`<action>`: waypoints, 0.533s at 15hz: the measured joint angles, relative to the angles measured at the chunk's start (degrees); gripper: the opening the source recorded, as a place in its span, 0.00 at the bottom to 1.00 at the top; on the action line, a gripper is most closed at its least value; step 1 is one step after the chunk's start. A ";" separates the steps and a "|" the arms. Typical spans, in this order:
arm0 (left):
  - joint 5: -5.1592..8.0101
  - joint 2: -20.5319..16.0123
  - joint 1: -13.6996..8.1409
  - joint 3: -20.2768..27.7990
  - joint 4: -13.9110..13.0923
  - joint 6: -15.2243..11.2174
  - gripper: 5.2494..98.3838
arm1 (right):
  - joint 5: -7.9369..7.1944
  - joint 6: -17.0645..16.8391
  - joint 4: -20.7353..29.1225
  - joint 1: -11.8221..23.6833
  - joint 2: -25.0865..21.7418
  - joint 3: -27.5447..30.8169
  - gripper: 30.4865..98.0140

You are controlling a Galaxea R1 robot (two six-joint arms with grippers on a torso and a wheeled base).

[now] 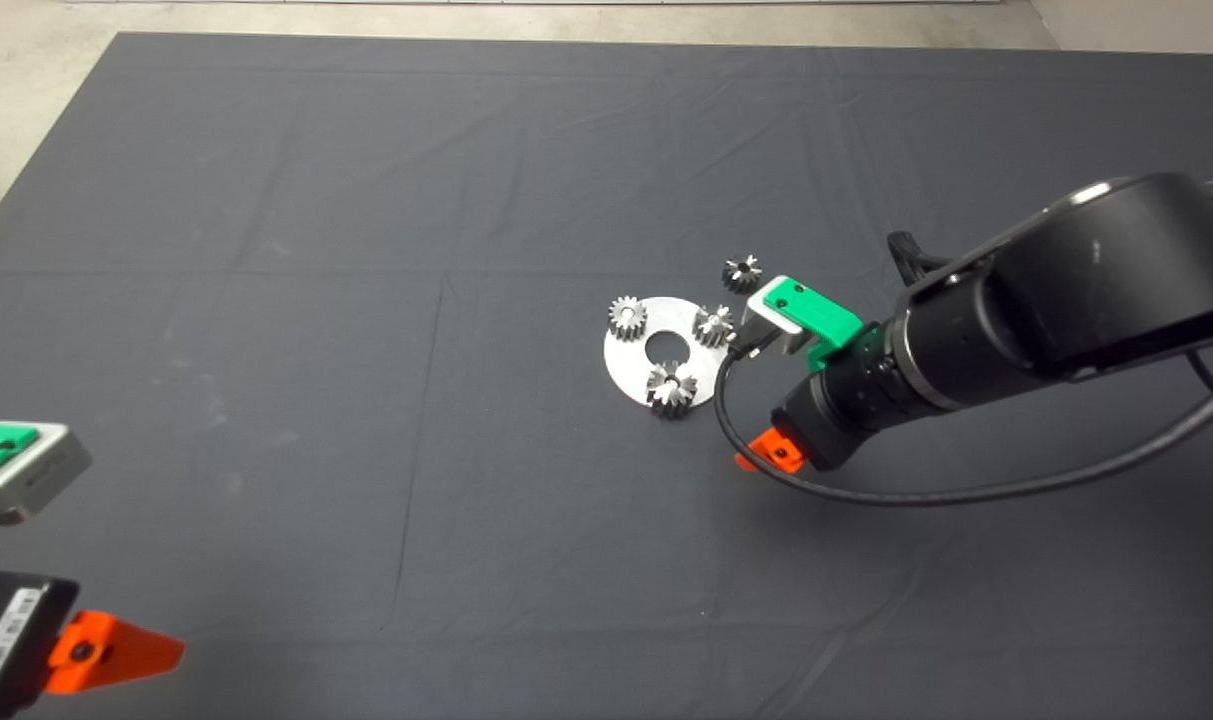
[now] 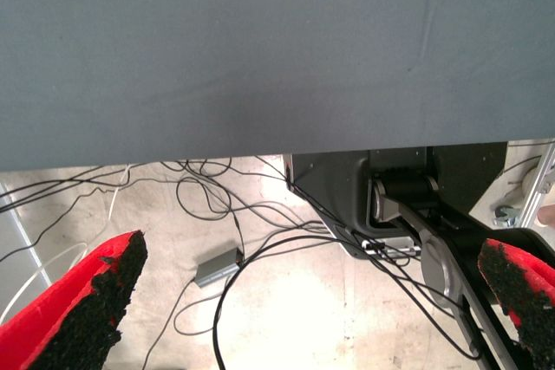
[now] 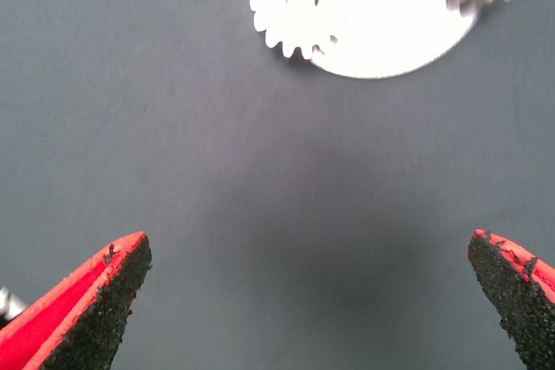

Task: Remove an incorrectly installed larger gear and replace it with the correct smaller gear

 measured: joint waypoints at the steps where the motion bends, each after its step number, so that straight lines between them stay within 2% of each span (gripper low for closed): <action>1: 0.00 0.01 0.01 0.00 -0.01 0.00 1.00 | 0.02 -0.80 -1.55 -0.39 0.12 -0.06 0.98; 4: -0.04 0.39 0.01 0.00 -0.02 0.00 1.00 | -0.11 -3.65 -6.04 -1.35 0.21 -0.06 0.98; 7: 0.00 0.51 0.01 0.00 -0.05 0.00 1.00 | 0.02 -8.41 -8.96 -4.30 0.94 -0.82 0.98; 8: -0.02 0.69 0.01 0.00 -0.04 0.00 1.00 | 0.00 -8.95 -9.25 -4.94 1.20 -1.56 0.98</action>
